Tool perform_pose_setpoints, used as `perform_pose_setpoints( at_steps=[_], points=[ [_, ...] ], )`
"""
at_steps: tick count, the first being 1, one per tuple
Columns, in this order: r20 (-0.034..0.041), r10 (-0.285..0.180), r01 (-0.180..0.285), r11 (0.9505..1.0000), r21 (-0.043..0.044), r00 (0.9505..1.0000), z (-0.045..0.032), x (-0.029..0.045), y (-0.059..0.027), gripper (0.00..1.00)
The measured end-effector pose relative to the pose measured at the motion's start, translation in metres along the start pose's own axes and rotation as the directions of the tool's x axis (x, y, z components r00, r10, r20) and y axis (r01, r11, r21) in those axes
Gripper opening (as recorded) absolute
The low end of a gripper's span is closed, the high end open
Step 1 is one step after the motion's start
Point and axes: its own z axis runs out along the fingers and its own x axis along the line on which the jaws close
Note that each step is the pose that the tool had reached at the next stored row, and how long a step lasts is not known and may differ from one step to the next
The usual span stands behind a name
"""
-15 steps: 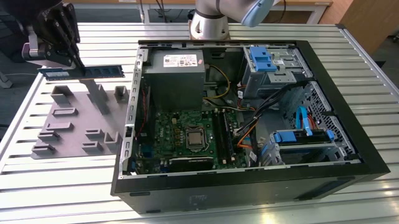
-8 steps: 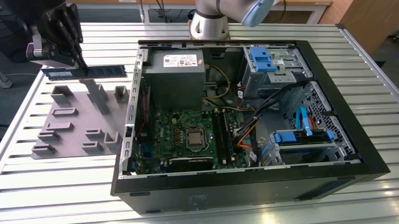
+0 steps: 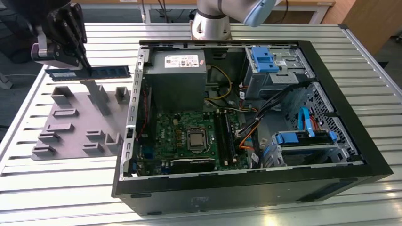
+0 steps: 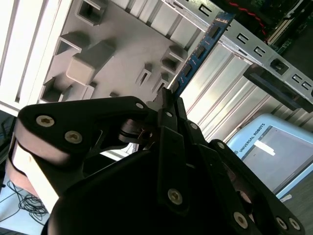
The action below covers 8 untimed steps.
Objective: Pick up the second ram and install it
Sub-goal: 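Pick up the second ram and move it above second insertion slot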
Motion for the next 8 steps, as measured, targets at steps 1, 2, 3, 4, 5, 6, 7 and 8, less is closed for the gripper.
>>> perform_pose_setpoints(
  at_steps=[1,2,3,4,5,6,7,8],
  points=[
    [0.0000,0.000,0.000,1.0000,0.0000,1.0000,0.0000,0.0000,-0.0006,0.14],
    [0.0001,0.000,0.000,1.0000,0.0001,1.0000,0.0001,0.0000,-0.0012,0.14],
    [0.0001,0.000,0.000,1.0000,0.0001,1.0000,0.0001,0.0001,-0.0018,0.14],
    [0.0000,0.000,0.000,1.0000,0.0000,1.0000,0.0000,0.0001,-0.0024,0.14],
    [0.0000,0.000,0.000,1.0000,0.0000,1.0000,0.0000,0.0001,-0.0030,0.14],
    [0.0000,0.000,0.000,1.0000,0.0000,1.0000,0.0000,0.0001,-0.0041,0.14],
    [0.0000,0.000,0.000,1.0000,0.0000,1.0000,0.0000,0.0001,-0.0047,0.14],
    [0.0000,0.000,0.000,1.0000,0.0001,1.0000,0.0001,0.0001,-0.0053,0.14]
  ],
)
